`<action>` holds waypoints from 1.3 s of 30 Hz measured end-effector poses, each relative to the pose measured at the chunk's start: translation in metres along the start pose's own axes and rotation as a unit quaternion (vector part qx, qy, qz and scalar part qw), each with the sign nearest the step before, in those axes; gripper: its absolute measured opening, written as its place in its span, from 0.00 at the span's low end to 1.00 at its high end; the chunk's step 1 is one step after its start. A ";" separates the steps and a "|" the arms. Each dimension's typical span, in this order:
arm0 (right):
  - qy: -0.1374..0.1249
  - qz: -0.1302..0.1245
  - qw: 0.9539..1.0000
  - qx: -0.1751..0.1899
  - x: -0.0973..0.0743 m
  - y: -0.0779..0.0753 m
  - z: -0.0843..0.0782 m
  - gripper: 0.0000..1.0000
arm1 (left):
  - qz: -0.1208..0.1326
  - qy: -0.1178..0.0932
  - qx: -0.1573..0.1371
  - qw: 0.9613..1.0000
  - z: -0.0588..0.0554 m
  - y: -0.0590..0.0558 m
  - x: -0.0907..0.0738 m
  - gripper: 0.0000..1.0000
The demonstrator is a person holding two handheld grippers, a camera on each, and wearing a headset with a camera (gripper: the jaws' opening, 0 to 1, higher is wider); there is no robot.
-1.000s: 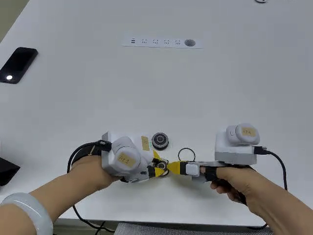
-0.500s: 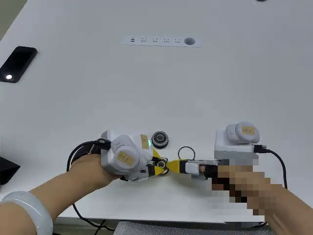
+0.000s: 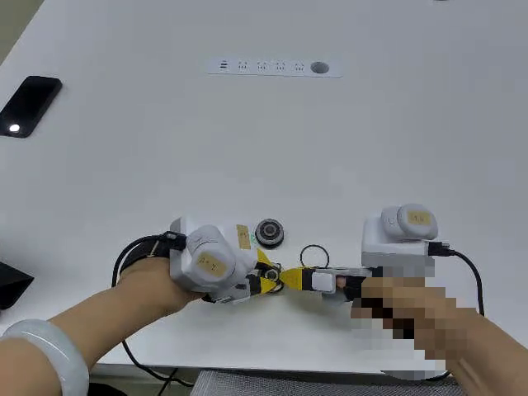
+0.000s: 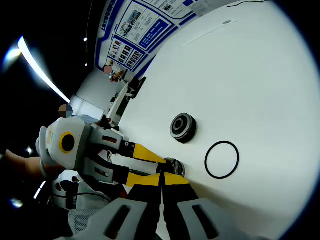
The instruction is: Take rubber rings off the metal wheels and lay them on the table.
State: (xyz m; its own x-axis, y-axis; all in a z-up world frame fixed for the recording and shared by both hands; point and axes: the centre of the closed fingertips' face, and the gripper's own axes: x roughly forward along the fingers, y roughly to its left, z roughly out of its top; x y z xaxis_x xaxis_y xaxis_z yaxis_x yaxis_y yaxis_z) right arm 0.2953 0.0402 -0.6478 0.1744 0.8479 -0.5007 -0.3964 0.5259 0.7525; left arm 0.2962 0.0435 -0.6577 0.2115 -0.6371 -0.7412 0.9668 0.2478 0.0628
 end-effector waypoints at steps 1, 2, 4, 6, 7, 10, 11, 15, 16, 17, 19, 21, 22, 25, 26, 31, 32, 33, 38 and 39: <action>0.000 0.000 1.000 0.000 0.000 0.000 0.000 0.01 | 0.000 0.000 0.000 1.000 0.000 0.000 0.000 0.13; 0.000 0.001 1.000 0.001 0.000 0.001 0.000 0.01 | 0.000 0.000 0.000 1.000 0.000 0.000 0.000 0.13; -0.001 0.003 1.000 0.001 0.000 0.002 0.000 0.01 | 0.000 0.000 0.000 1.000 0.000 0.000 0.000 0.13; -0.001 0.004 1.000 0.001 0.000 0.002 0.000 0.01 | 0.000 0.001 0.001 1.000 0.000 0.000 0.000 0.13; -0.001 0.004 1.000 0.002 0.000 0.002 0.000 0.01 | 0.000 0.001 0.001 1.000 0.001 0.000 -0.001 0.13; -0.002 0.003 1.000 0.004 0.000 0.002 0.000 0.01 | 0.000 0.001 0.000 1.000 0.001 -0.001 -0.001 0.13; -0.003 0.004 1.000 0.005 0.000 0.002 0.000 0.01 | 0.000 0.001 0.001 1.000 0.001 -0.001 -0.001 0.13; -0.003 0.005 1.000 0.008 0.000 0.003 0.000 0.01 | 0.000 0.000 0.000 1.000 0.000 0.000 0.000 0.13; -0.006 0.008 1.000 0.010 0.000 0.004 0.001 0.01 | 0.000 0.000 0.000 1.000 0.000 0.000 0.000 0.13; -0.010 0.017 1.000 0.019 0.000 0.008 0.003 0.01 | 0.000 0.000 0.000 1.000 0.000 0.000 0.000 0.13; -0.007 0.015 1.000 0.012 0.001 0.009 0.003 0.01 | 0.000 0.000 0.000 1.000 0.000 0.000 0.000 0.13; -0.008 0.014 1.000 0.013 0.002 0.009 0.003 0.01 | -0.001 0.001 0.000 1.000 0.000 0.000 0.000 0.13; -0.009 0.014 1.000 0.015 0.002 0.008 0.002 0.01 | 0.000 0.001 0.000 1.000 0.000 0.000 0.000 0.13; -0.010 0.013 1.000 0.017 0.000 0.008 0.002 0.01 | 0.000 0.002 0.001 1.000 0.000 0.000 0.000 0.13; -0.010 0.013 1.000 0.017 -0.001 0.008 0.003 0.01 | 0.000 0.002 0.001 1.000 0.000 0.000 0.000 0.13; -0.013 0.009 1.000 0.019 -0.001 0.006 0.002 0.01 | -0.003 0.004 0.005 1.000 0.001 -0.001 0.000 0.13; -0.013 0.010 1.000 0.018 -0.001 0.007 0.002 0.01 | -0.003 0.005 0.006 1.000 0.001 -0.001 0.000 0.13; -0.014 0.011 1.000 0.018 0.000 0.008 0.002 0.01 | -0.003 0.005 0.007 1.000 0.001 -0.001 0.000 0.13; -0.013 0.013 1.000 0.016 0.000 0.009 0.000 0.01 | -0.003 0.005 0.006 1.000 0.001 -0.001 0.000 0.14; -0.014 0.012 1.000 0.017 0.000 0.009 0.001 0.01 | -0.004 0.006 0.004 1.000 0.001 -0.001 0.000 0.14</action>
State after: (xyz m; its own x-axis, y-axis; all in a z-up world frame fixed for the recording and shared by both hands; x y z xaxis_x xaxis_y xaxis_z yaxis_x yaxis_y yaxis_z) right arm 0.2923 0.0447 -0.6408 0.1906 0.8618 -0.4701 -0.3698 0.5066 0.7788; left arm 0.2952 0.0423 -0.6568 0.2027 -0.6305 -0.7492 0.9695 0.2371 0.0628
